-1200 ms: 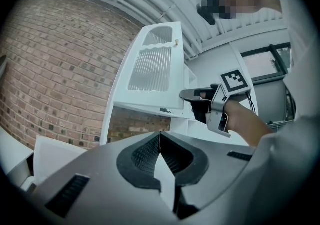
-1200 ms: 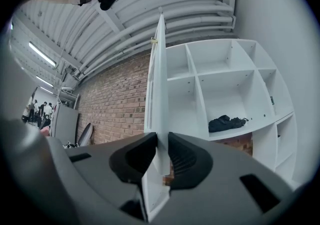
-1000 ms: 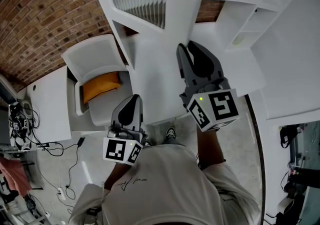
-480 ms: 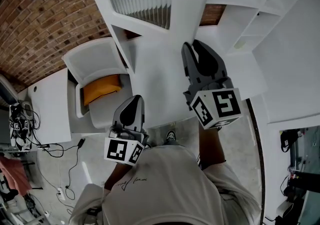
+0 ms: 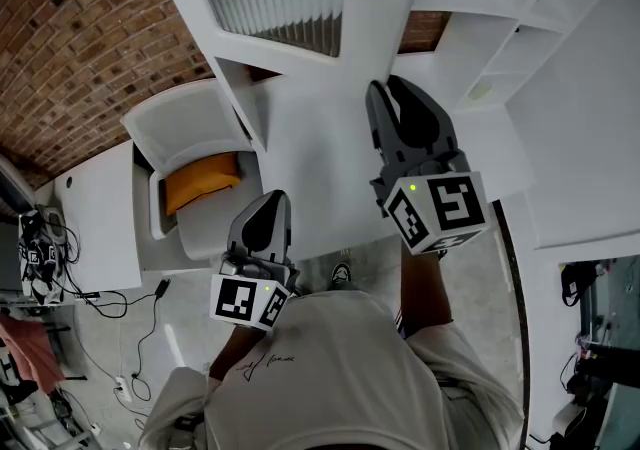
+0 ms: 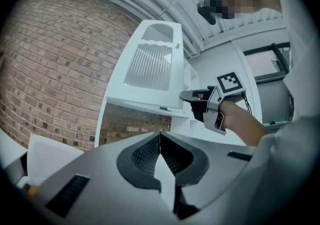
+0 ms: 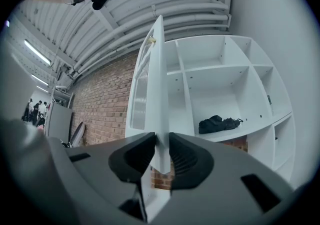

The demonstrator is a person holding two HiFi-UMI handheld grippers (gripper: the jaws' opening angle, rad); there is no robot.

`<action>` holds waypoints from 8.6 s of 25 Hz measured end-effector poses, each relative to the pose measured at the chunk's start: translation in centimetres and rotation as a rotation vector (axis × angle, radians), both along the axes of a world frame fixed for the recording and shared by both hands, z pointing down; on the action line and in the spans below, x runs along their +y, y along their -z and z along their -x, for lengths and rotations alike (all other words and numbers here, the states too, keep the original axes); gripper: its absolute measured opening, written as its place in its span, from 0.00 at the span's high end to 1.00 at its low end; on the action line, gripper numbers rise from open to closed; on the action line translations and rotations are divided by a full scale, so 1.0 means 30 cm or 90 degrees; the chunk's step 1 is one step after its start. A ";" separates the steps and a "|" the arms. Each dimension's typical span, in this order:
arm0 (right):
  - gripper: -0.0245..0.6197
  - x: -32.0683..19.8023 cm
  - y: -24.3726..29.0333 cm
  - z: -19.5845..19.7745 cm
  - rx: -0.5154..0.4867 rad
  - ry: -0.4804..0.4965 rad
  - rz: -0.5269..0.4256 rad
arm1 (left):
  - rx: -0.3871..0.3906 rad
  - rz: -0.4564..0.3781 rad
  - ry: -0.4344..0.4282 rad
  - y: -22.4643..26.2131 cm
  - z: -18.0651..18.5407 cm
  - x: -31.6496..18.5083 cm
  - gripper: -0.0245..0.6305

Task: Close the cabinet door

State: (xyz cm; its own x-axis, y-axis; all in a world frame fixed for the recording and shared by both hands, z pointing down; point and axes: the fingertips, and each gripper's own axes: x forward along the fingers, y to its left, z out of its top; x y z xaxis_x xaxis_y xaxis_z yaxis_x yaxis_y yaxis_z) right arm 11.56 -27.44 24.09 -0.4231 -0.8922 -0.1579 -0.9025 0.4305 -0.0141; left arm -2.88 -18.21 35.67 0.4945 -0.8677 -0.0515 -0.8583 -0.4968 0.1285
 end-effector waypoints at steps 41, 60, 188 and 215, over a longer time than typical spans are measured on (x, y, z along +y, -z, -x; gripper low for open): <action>0.83 -0.185 -0.004 -0.073 0.031 0.039 -0.007 | 0.001 0.006 0.047 -0.034 -0.059 -0.090 0.94; 0.84 -0.264 -0.006 -0.089 0.028 0.083 -0.013 | -0.004 -0.002 0.064 -0.037 -0.070 -0.108 0.94; 0.91 -0.515 -0.027 -0.072 0.031 0.019 -0.026 | -0.021 0.021 0.071 -0.050 0.006 -0.130 0.94; 0.92 -0.303 -0.150 -0.049 0.071 0.016 0.026 | -0.006 0.014 0.046 -0.041 0.035 -0.012 0.94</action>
